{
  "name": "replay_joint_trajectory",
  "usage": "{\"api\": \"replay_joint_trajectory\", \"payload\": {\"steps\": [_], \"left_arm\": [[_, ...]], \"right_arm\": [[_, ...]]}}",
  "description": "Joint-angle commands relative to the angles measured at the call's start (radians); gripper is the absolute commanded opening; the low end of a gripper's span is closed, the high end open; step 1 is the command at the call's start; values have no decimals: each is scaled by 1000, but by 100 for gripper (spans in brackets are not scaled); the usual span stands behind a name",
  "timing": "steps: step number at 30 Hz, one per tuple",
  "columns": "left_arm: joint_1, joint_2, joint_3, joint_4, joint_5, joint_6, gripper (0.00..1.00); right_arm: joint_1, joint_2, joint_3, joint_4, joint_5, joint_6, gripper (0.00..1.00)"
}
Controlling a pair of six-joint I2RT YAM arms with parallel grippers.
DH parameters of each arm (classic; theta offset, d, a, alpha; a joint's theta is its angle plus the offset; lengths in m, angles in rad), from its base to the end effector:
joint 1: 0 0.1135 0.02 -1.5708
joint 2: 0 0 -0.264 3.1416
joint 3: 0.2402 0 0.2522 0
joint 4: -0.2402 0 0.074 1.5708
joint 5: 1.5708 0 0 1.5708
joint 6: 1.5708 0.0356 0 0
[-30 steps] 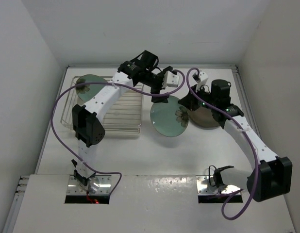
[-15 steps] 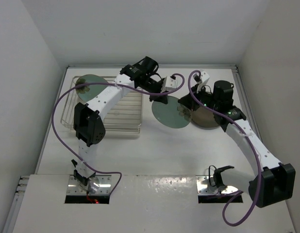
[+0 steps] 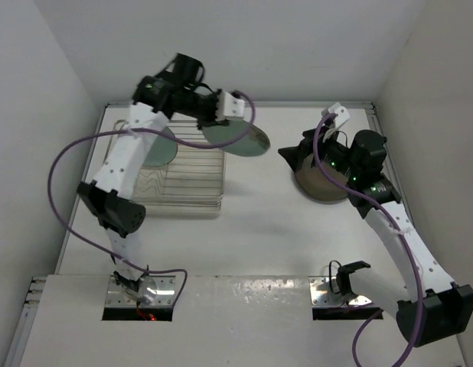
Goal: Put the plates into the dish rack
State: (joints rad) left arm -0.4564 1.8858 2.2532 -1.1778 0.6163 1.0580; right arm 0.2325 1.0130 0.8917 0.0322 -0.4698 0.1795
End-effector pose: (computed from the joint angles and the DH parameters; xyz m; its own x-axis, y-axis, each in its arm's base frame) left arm 0.3319 -0.1859 0.4338 0.3059 0.6420 -0.7031 0.9186 -0.0050 0.3951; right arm 0.2259 0.0701 0.3580 -0.2002 0.1162 -0.9728 -0.6184 0.7552 0.2175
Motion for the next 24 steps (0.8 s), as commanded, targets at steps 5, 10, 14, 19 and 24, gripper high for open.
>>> {"api": "replay_joint_trajectory", "payload": {"steps": [5, 10, 14, 19, 24], "left_arm": [[315, -258, 33, -115, 11, 189, 0], [539, -303, -99, -125, 52, 310, 0], [643, -303, -176, -125, 80, 408, 0], [668, -222, -210, -125, 102, 551, 0], [668, -162, -188, -125, 111, 658, 0]], "right_arm": [[-1, 24, -4, 72, 36, -3, 100], [1, 79, 13, 101, -10, 35, 100], [2, 107, 32, 101, -33, 51, 100], [2, 111, 29, 110, -43, 61, 100], [-1, 95, 10, 100, -38, 71, 100]]}}
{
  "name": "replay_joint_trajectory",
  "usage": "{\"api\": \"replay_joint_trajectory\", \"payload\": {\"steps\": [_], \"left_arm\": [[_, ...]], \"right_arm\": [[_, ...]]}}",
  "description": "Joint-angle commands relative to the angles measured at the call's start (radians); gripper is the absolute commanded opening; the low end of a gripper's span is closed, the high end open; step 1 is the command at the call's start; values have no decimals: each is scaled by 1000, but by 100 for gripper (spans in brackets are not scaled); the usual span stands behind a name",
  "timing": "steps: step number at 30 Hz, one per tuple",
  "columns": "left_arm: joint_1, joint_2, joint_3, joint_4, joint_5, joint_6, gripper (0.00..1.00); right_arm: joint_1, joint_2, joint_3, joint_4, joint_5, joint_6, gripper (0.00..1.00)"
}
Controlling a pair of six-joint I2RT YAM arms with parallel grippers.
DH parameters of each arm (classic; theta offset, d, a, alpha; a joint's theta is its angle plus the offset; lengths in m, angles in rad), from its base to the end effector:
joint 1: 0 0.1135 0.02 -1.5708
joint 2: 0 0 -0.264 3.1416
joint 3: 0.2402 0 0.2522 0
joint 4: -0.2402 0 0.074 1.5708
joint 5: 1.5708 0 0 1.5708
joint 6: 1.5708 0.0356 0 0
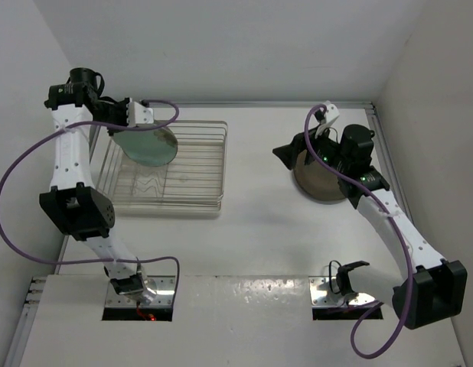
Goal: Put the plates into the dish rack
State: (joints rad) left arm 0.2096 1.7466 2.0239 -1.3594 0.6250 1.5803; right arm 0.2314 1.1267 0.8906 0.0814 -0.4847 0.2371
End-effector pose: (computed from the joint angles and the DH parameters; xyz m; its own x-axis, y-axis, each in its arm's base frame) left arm 0.3307 0.0490 0.4074 0.1082 0.8521 -0.5121 0.8626 0.1756 0.4744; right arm 0.2522 0.0765 0.3367 -0.2987 0.1432 -0.9436 -0.5976 0.7428 0.3019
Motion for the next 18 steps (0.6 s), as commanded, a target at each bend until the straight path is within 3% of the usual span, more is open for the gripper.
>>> {"api": "replay_joint_trajectory", "payload": {"steps": [1, 18], "left_arm": [[2, -12, 41, 57, 102, 150, 0], [-7, 50, -19, 57, 41, 254, 0]], "right_arm": [[0, -22, 7, 50, -17, 11, 100], [5, 28, 34, 93, -17, 68, 100]]}}
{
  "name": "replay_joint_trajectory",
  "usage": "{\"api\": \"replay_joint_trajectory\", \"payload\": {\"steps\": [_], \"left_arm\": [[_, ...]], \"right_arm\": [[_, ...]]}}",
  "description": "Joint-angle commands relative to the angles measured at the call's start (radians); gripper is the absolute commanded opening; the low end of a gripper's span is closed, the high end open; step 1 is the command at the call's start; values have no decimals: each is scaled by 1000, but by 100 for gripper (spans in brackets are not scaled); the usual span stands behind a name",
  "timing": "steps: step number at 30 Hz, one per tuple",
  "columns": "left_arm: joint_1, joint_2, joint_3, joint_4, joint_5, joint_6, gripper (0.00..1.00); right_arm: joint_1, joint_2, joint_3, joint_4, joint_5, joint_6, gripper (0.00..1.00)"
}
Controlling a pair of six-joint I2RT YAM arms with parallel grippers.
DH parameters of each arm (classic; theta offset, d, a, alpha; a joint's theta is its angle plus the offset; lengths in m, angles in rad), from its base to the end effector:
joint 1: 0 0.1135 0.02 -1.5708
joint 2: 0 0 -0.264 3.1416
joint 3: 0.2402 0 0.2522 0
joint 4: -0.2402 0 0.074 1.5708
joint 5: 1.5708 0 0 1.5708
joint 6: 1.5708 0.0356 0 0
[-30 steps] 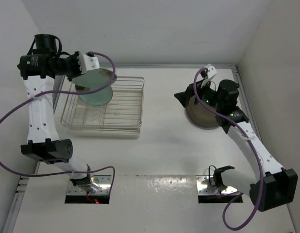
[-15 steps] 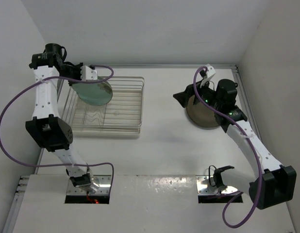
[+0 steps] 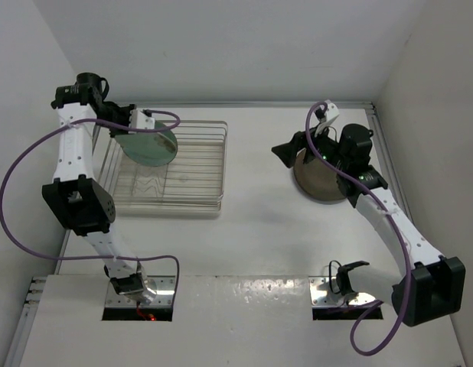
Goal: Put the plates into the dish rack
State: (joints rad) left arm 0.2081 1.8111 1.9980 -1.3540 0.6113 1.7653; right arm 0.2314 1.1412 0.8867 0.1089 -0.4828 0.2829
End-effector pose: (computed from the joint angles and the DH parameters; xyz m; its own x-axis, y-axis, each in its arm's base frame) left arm 0.3495 0.0529 0.3795 0.2244 0.8685 -0.4419 0.8729 0.0225 0.4874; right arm 0.2557 0.0772 0.3346 -0.3171 0.1793 -0.9313 -0.5850 0.7360 0.3409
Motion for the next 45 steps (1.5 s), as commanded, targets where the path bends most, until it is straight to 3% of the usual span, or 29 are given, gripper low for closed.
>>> {"api": "replay_joint_trajectory", "payload": {"steps": [1, 9, 12, 18, 19, 20, 21, 24, 29, 32, 36, 41, 43, 45], "left_arm": [[-6, -4, -4, 52, 42, 91, 0], [-6, 88, 21, 52, 30, 131, 0], [-6, 97, 21, 79, 30, 120, 7], [4, 62, -25, 162, 30, 36, 28], [4, 50, -37, 180, 30, 14, 34], [4, 36, -47, 229, 30, -13, 52], [4, 22, -56, 258, 30, -70, 60], [4, -39, -91, 325, 30, -115, 73], [4, -71, -50, 325, 30, -197, 75], [4, -110, -27, 303, 39, -254, 75], [4, -144, 11, 248, 93, -342, 76], [4, -173, 22, 179, 154, -507, 79], [4, -185, 22, 153, 168, -546, 85], [4, -196, -7, 142, 179, -590, 86]], "right_arm": [[6, 17, 43, 67, -17, 22, 100], [20, 35, 61, 57, -19, 25, 100], [22, 34, 67, 46, -17, 24, 100], [23, 28, 63, 17, 9, 24, 100], [22, 35, 64, 3, 38, 38, 100], [22, 52, 69, -17, 55, 50, 100], [20, 66, 110, -94, 93, 59, 100], [-12, 135, 184, -239, 179, 127, 100], [-168, 183, 175, -331, 280, 333, 100], [-364, 184, 81, -368, 348, 444, 100], [-518, 186, -80, -374, 476, 529, 100], [-630, 274, -169, -265, 445, 532, 98], [-652, 361, -163, -247, 431, 541, 94], [-673, 412, -143, -216, 379, 553, 84]]}}
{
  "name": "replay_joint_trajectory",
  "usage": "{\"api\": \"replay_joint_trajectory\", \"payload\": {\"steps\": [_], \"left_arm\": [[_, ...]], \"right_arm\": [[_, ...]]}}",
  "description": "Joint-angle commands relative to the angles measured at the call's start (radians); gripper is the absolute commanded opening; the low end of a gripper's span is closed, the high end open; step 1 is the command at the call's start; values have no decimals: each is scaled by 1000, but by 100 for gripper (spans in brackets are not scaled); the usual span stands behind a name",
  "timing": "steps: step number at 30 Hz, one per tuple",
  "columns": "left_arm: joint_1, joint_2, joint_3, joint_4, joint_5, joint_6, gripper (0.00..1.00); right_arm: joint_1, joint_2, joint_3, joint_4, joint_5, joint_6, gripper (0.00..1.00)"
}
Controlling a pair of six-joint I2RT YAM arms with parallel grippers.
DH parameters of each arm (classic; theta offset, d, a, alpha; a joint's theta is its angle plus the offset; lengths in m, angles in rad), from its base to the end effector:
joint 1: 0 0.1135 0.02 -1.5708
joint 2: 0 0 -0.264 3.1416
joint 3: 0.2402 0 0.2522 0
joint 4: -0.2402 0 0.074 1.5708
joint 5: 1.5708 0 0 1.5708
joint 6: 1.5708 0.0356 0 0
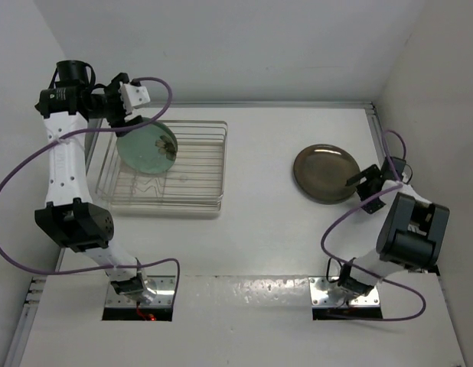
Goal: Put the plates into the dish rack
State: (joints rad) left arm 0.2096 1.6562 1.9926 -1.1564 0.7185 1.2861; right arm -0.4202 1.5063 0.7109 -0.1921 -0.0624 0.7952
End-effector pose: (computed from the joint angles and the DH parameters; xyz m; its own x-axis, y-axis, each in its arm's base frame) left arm 0.3205 0.0442 0.4403 0.0704 0.7536 -0.6535 0.7657 0.3790 0.5196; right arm 0.2544 -0.1112 0.1526 -0.2652 0.8990 -0.3485 0.8072 0.4047 0.4297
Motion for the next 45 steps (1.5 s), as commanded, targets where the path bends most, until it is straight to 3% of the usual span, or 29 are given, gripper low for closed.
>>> {"api": "replay_joint_trajectory", "payload": {"steps": [1, 4, 5, 7, 10, 13, 17, 24, 28, 37, 45], "left_arm": [[2, -56, -2, -74, 71, -111, 87], [2, -82, -29, -104, 62, -102, 87], [2, -82, -38, -115, 50, -93, 89], [2, -94, -38, -115, 39, -93, 89], [2, -104, -38, -115, 39, -102, 89], [2, -104, -57, -138, 67, -102, 89], [-21, -113, -80, -138, 88, -60, 89], [-148, -79, -100, -85, 133, -77, 90], [-284, -15, -100, 18, 79, -188, 90], [-624, 157, -65, 270, -25, -304, 93], [-756, 342, -26, 325, 128, -283, 96]], "right_arm": [[-29, 121, 45, 109, -54, 56, 77], [-51, 231, 53, 184, -204, 117, 69], [-54, 255, 55, 263, -238, 133, 63], [-58, 348, 90, 260, -310, 191, 54], [-60, 417, 102, 270, -323, 257, 22], [-63, 420, 64, 356, -352, 289, 0], [-22, 355, 36, 490, -462, 168, 0], [245, 47, 215, 165, -390, -324, 0], [400, -58, 239, 145, -353, -396, 0], [575, -153, 274, 82, -317, -504, 0], [719, -259, 222, 98, -264, -567, 0]]}}
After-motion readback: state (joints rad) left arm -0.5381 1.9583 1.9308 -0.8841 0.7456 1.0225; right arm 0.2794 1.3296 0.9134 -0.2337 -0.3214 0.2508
